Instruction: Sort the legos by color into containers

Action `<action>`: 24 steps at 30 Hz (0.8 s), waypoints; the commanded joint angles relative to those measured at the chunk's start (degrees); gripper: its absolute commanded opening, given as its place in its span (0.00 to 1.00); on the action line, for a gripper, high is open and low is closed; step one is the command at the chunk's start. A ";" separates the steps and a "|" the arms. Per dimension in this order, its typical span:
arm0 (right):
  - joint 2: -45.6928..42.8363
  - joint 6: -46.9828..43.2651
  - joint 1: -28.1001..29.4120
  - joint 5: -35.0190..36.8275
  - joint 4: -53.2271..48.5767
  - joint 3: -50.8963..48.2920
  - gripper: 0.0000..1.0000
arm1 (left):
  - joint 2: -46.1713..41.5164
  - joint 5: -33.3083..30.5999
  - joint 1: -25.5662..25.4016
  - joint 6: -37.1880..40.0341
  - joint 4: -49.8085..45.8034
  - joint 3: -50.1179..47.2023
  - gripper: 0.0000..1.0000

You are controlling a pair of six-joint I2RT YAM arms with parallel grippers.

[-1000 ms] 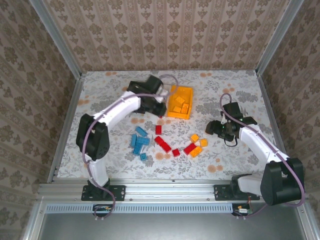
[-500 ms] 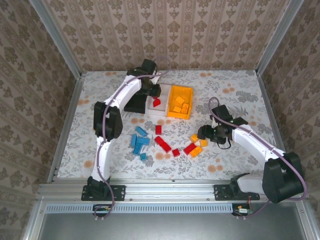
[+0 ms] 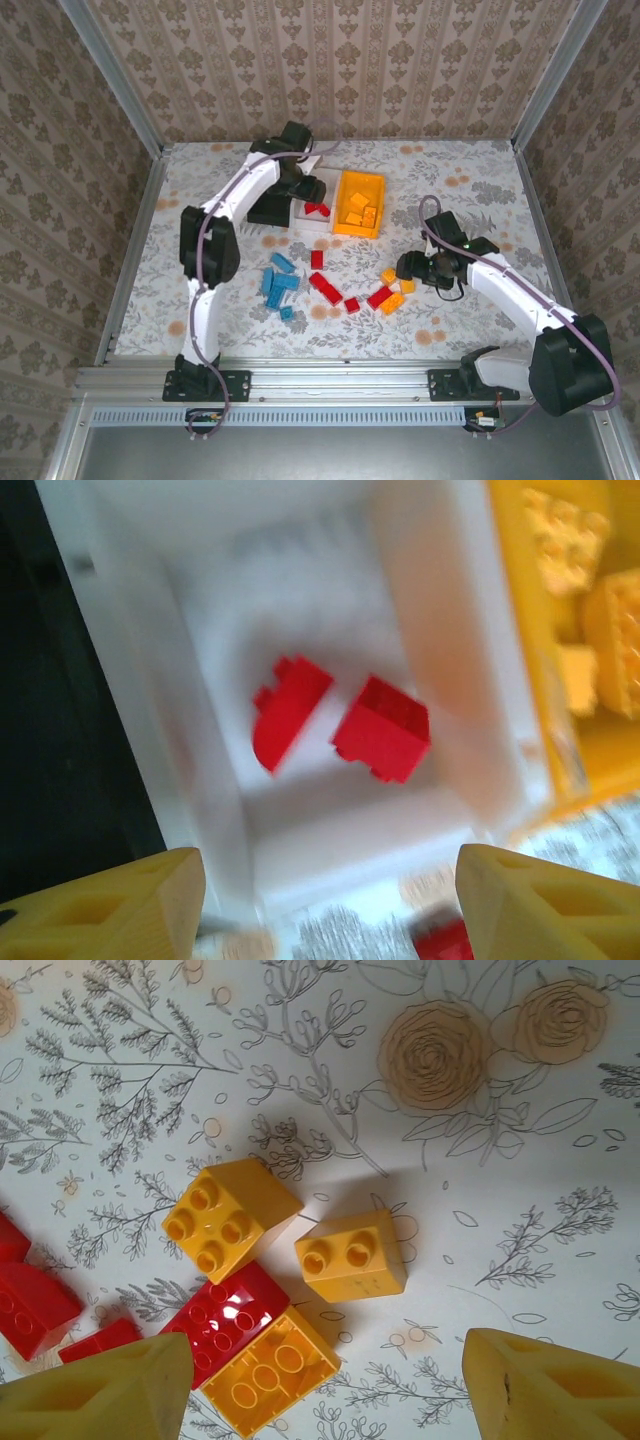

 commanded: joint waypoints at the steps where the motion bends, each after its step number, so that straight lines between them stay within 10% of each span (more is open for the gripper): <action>1: -1.44 -1.16 -2.40 0.68 -1.77 -0.87 0.73 | -9.70 1.00 -6.30 0.46 3.76 -8.88 0.71; 8: -4.13 -2.32 -5.65 -0.31 -2.86 -2.35 0.74 | -15.35 10.16 -17.37 -5.61 16.61 -29.53 0.71; 24: -5.49 -1.91 -6.05 -0.57 -2.36 -3.84 0.74 | -8.48 10.51 -29.65 -4.56 19.87 -33.78 0.72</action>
